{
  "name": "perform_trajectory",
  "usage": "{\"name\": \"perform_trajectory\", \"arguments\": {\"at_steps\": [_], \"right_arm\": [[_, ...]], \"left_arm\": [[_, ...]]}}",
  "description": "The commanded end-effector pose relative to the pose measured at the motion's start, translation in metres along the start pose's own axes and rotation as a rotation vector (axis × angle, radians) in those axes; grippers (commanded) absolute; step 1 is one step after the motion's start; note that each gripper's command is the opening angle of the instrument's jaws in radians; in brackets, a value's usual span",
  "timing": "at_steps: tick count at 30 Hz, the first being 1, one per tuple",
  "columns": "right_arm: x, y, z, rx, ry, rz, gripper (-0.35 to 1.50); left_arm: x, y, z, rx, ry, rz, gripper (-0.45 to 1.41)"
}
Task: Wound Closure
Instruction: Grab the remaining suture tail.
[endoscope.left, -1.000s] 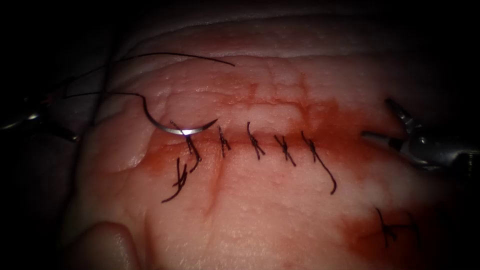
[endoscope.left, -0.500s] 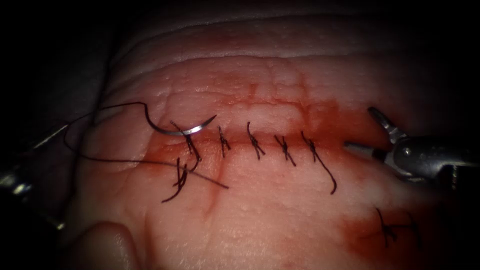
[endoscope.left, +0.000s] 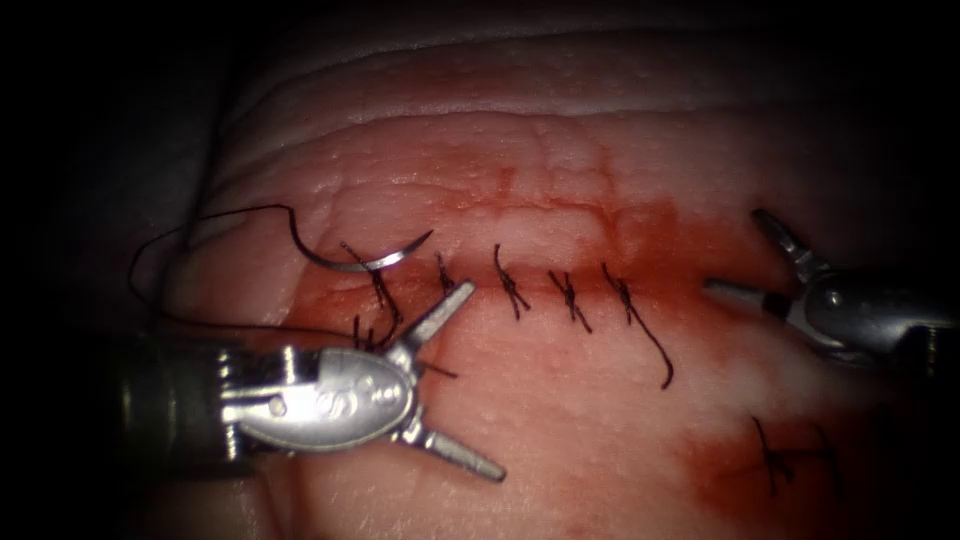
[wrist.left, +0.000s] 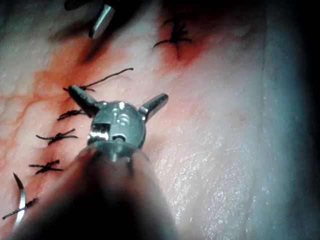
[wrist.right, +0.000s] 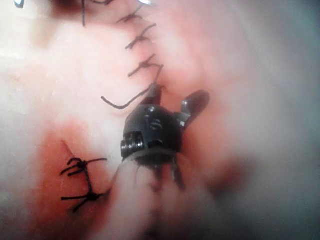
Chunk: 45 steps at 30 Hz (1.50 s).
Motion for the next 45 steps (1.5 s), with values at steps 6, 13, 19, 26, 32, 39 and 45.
{"name": "perform_trajectory", "arguments": {"at_steps": [6,13,19,26,32,39,45], "right_arm": [[-0.0013,-0.0003,-0.0002,0.011,0.006,-0.014,1.21],[-0.0018,-0.0003,-0.0005,0.017,0.006,-0.019,1.21],[-0.0019,-0.0003,-0.0005,0.016,0.007,-0.019,1.21],[-0.0018,-0.0003,-0.0004,0.014,0.006,-0.025,1.19],[-0.0018,-0.0003,-0.0003,0.013,0.006,-0.030,1.19],[-0.0017,-0.0005,0.0000,0.009,0.005,-0.035,1.19],[-0.0018,-0.0007,0.0001,0.007,0.006,-0.035,1.19]], "left_arm": [[-0.0012,0.0015,0.0063,-0.034,0.047,0.046,0.83],[-0.0021,0.0020,0.0101,-0.078,0.083,0.100,0.64],[-0.0055,0.0015,0.0129,-0.153,0.065,0.142,0.36],[-0.0062,0.0008,0.0135,-0.172,0.080,0.141,0.04],[-0.0059,0.0010,0.0138,-0.181,0.088,0.145,0.02],[-0.0056,0.0012,0.0139,-0.186,0.091,0.149,0.02],[-0.0055,0.0011,0.0138,-0.186,0.092,0.149,-0.40]]}}
